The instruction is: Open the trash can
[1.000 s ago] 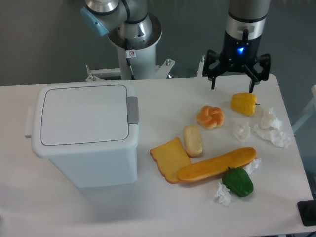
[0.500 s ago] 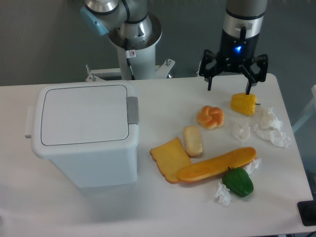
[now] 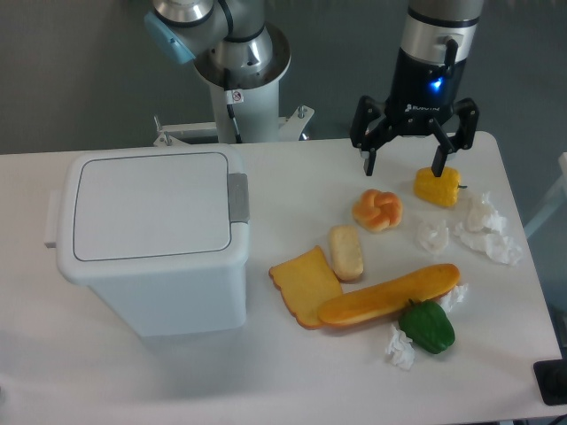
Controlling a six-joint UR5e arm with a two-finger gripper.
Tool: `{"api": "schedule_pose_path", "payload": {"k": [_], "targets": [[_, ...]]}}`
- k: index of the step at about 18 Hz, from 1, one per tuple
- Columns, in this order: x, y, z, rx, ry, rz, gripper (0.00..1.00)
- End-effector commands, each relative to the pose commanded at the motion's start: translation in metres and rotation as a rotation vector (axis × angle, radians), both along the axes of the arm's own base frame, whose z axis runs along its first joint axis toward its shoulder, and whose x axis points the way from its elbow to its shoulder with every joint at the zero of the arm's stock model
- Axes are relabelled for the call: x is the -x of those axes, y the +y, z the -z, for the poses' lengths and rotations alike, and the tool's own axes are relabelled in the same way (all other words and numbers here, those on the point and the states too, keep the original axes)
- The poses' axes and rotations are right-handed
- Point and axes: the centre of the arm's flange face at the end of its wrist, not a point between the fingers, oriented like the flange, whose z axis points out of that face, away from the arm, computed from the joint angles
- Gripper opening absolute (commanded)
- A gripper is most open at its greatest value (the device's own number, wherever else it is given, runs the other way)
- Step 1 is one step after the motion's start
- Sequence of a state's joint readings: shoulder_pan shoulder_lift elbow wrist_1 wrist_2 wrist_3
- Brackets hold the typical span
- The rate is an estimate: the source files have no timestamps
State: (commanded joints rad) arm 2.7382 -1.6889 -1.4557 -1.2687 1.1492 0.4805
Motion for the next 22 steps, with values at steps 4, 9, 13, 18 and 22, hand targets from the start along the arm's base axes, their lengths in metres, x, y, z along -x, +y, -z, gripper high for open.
{"api": "schedule_pose_path", "payload": {"k": [4,9,13,18,22], "targets": [[-0.012,0.023,0.011,-0.015,-0.087,-0.068,1.0],[-0.023,0.033,0.021,-0.006,-0.11,-0.051,1.0],[-0.031,0.04,0.028,0.005,-0.123,-0.039,1.0],[-0.052,0.06,0.03,0.012,-0.131,-0.003,1.0],[-0.059,0.065,0.03,0.014,-0.152,-0.024,1.0]]}}
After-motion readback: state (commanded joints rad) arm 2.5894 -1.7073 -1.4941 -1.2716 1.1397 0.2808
